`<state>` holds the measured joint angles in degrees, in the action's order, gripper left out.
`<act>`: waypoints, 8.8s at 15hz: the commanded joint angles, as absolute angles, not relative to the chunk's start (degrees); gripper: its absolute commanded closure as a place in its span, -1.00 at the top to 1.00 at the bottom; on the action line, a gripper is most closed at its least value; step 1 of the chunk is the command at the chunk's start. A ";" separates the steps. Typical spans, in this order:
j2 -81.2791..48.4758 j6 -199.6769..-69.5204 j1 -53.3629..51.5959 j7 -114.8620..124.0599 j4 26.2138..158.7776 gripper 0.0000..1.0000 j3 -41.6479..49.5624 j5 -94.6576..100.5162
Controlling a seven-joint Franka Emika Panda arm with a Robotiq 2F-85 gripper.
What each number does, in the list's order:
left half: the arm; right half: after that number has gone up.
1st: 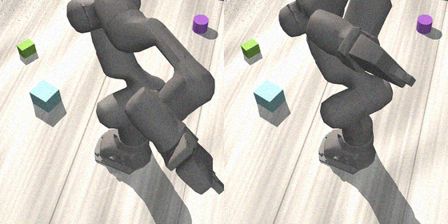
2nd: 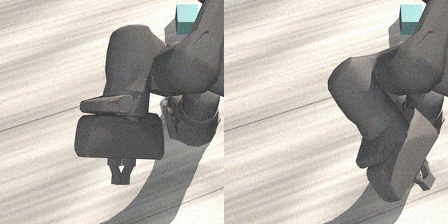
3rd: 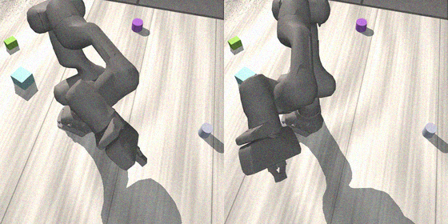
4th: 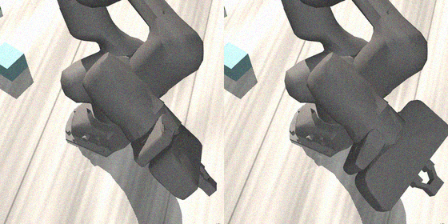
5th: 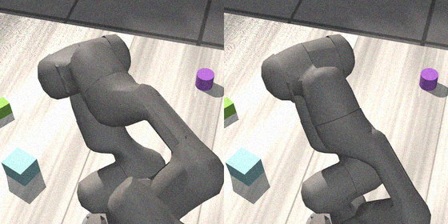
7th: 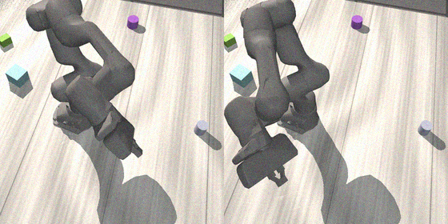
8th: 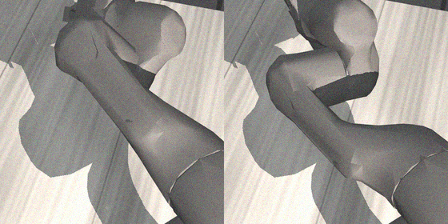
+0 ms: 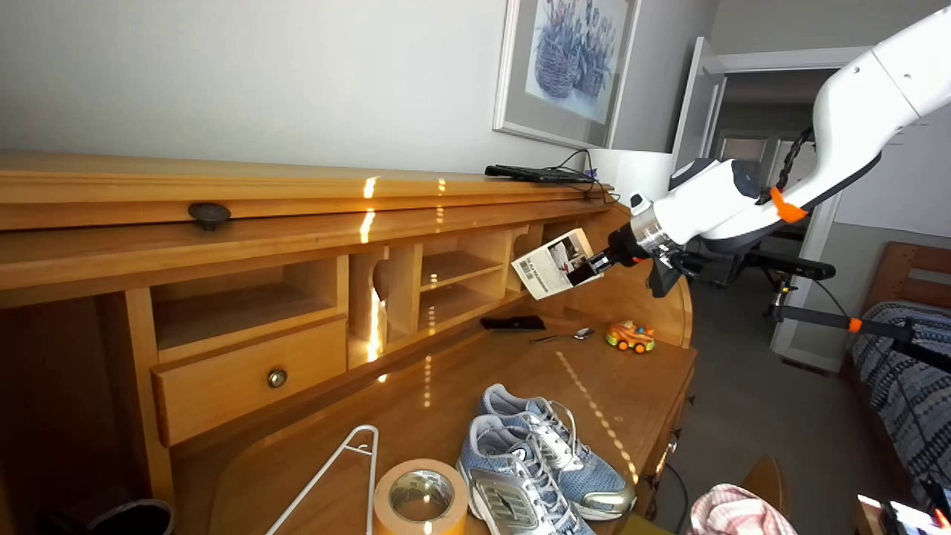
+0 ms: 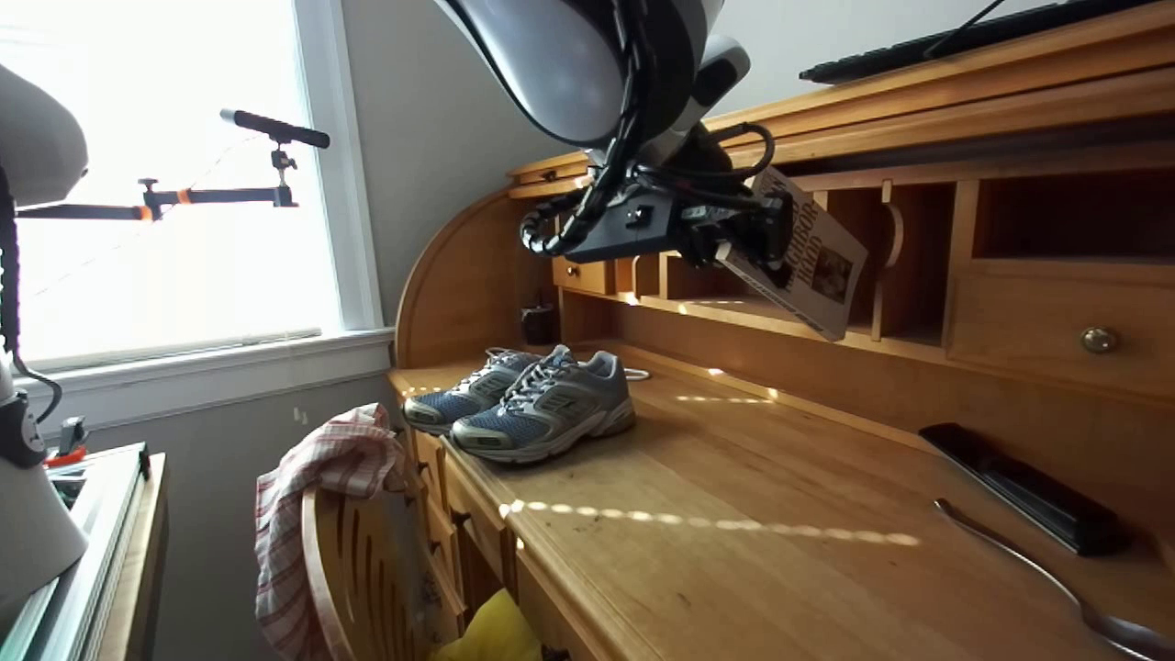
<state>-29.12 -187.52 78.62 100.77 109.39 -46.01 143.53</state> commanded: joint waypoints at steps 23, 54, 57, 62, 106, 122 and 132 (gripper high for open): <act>-41.33 -179.77 81.71 88.38 106.36 -0.89 -53.89 144.67; -50.31 -174.00 74.91 75.61 97.89 -0.89 -53.53 136.85; -50.65 -174.12 73.90 75.61 96.77 -0.89 -52.95 136.90; -51.51 -173.60 72.26 75.89 94.86 -0.89 -52.29 137.50; -52.42 -169.32 68.54 79.14 93.17 -0.57 -52.14 137.72; -45.04 -162.13 72.78 84.73 102.28 1.00 -54.68 138.24; -34.17 -157.57 73.57 98.27 110.14 1.00 -55.53 143.46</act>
<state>-39.89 -160.79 72.61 91.16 105.77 -55.37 140.73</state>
